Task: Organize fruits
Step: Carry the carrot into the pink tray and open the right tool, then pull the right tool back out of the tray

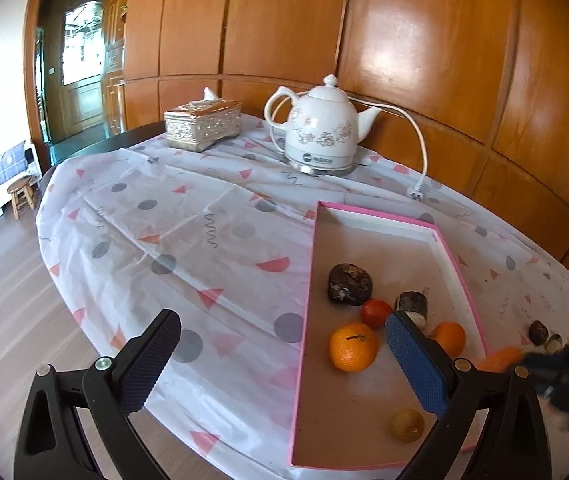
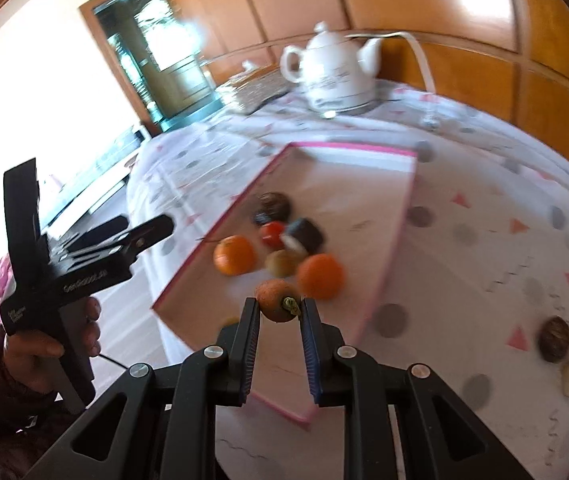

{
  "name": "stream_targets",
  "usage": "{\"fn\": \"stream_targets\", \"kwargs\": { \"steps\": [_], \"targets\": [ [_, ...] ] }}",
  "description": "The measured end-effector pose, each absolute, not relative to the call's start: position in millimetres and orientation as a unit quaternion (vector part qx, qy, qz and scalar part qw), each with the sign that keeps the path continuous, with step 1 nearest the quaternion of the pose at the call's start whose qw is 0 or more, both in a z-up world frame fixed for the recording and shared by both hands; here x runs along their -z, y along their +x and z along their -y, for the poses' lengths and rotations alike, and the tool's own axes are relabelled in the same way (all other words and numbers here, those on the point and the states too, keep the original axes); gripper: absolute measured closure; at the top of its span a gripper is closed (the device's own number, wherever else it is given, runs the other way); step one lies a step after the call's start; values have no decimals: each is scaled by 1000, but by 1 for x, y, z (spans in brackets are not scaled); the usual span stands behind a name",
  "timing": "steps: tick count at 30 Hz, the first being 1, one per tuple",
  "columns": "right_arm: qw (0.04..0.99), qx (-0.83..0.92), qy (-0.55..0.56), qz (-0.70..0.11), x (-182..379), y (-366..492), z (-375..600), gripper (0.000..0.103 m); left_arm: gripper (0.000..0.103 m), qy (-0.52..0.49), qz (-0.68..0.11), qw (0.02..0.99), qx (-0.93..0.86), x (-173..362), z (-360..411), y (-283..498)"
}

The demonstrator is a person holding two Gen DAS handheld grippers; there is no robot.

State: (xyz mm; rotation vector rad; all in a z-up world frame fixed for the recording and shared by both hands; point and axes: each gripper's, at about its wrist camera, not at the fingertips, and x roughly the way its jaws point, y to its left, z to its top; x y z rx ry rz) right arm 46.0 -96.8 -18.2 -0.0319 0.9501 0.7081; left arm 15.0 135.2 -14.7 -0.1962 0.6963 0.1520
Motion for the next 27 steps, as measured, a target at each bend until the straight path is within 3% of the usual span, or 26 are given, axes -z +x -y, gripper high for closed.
{"fn": "stream_targets", "kwargs": {
  "steps": [12,27],
  "targets": [
    [834,-303,-82,-454,31,37,79,68,0,-89,-351,930,-67,18,-133,13],
    [860,-222,-102,-449,23,33,131,66,0,-55,-348,935,-44,14,-116,12]
  ]
}}
